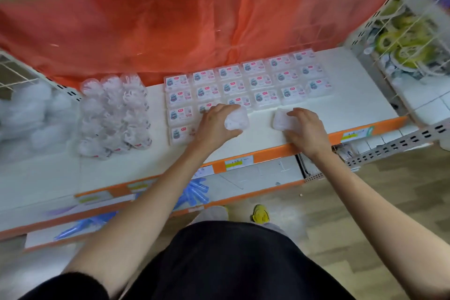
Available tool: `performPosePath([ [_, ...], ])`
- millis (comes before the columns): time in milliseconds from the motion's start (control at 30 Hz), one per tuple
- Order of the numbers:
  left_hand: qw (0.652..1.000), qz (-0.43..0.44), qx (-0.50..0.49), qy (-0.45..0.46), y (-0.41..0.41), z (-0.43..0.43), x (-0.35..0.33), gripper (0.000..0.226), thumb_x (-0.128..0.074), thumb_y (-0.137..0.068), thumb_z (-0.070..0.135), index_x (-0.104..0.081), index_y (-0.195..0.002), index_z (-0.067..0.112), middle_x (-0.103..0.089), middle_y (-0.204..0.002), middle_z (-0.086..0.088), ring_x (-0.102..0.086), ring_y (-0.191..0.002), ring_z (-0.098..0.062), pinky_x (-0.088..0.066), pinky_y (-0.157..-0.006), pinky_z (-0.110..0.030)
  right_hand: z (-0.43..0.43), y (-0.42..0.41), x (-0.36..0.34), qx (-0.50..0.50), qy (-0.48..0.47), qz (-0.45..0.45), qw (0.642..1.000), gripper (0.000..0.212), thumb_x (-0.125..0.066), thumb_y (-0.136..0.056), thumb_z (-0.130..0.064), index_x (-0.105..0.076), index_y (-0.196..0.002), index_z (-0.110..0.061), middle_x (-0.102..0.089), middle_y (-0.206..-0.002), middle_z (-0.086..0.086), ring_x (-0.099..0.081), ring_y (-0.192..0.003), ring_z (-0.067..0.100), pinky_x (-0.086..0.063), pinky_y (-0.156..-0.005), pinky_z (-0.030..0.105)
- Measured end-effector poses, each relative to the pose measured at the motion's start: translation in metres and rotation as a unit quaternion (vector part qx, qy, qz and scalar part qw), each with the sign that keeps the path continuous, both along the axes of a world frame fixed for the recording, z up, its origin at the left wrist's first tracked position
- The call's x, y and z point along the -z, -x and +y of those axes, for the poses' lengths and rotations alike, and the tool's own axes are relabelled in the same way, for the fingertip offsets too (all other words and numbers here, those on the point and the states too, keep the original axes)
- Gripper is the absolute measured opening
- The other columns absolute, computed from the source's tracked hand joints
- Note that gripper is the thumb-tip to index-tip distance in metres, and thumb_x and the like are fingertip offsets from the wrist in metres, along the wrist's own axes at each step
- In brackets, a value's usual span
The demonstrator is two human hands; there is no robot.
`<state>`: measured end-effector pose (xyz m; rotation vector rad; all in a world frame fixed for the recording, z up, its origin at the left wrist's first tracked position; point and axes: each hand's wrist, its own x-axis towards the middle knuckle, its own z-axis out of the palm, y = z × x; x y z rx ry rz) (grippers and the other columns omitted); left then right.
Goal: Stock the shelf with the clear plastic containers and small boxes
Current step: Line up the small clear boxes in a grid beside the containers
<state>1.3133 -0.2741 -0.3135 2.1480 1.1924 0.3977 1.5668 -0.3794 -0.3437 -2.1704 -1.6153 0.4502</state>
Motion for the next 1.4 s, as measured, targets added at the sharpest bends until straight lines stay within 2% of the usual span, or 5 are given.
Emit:
performPosePath([
  [400,0.994,-0.02,-0.108,-0.008,-0.035,-0.037,0.0,0.07,-0.081,-0.075,0.03,-0.05,-0.136,0.019,-0.055,-0.134,0.0,-0.048,-0.123,-0.02,-0.035,-0.101,-0.03,0.005,-0.008,-0.002,-0.033,-0.039,0.046,0.998,0.057,-0.058,-0.082,-0.053,-0.058,-0.127,-0.016,-0.04,-0.15,0.009,-0.035,-0.137,0.025,-0.025,-0.11,0.04],
  [600,0.993,-0.015,-0.12,-0.018,-0.034,-0.041,-0.002,0.072,-0.081,-0.075,0.037,-0.049,-0.137,0.022,-0.054,-0.135,0.003,-0.047,-0.125,-0.018,-0.036,-0.103,-0.031,0.033,0.04,-0.033,0.035,-0.015,0.359,0.933,0.039,-0.067,-0.092,-0.039,-0.061,-0.121,-0.013,-0.066,-0.094,-0.007,-0.063,-0.089,0.007,-0.049,-0.082,0.023],
  [900,0.994,-0.009,-0.09,-0.065,-0.018,-0.03,-0.003,0.074,-0.082,-0.073,0.038,-0.05,-0.137,0.02,-0.054,-0.132,0.001,-0.046,-0.124,-0.02,-0.035,-0.106,-0.033,0.053,0.073,-0.035,0.038,0.058,0.538,0.84,0.016,-0.063,-0.096,-0.025,-0.066,-0.105,-0.012,-0.068,-0.09,0.001,-0.064,-0.085,0.016,-0.051,-0.074,0.028],
  [1233,0.834,-0.203,-0.34,0.383,0.004,-0.016,-0.033,0.051,-0.033,-0.1,0.057,-0.065,-0.098,0.017,-0.07,-0.104,-0.006,-0.067,-0.092,-0.02,-0.053,-0.076,-0.032,0.052,0.06,-0.031,-0.021,0.019,0.561,0.827,0.026,-0.071,-0.088,-0.009,-0.066,-0.113,-0.016,-0.067,-0.095,0.002,-0.063,-0.092,0.013,-0.053,-0.079,0.027],
  [1400,0.795,-0.257,-0.304,0.457,0.005,-0.013,-0.026,0.036,-0.054,-0.096,0.045,-0.064,-0.107,0.013,-0.068,-0.107,-0.011,-0.069,-0.092,-0.023,-0.057,-0.071,-0.032,0.048,0.059,-0.032,-0.08,-0.018,0.551,0.831,0.033,-0.07,-0.085,0.002,-0.066,-0.115,-0.009,-0.069,-0.111,0.003,-0.064,-0.107,0.013,-0.051,-0.095,0.025],
])
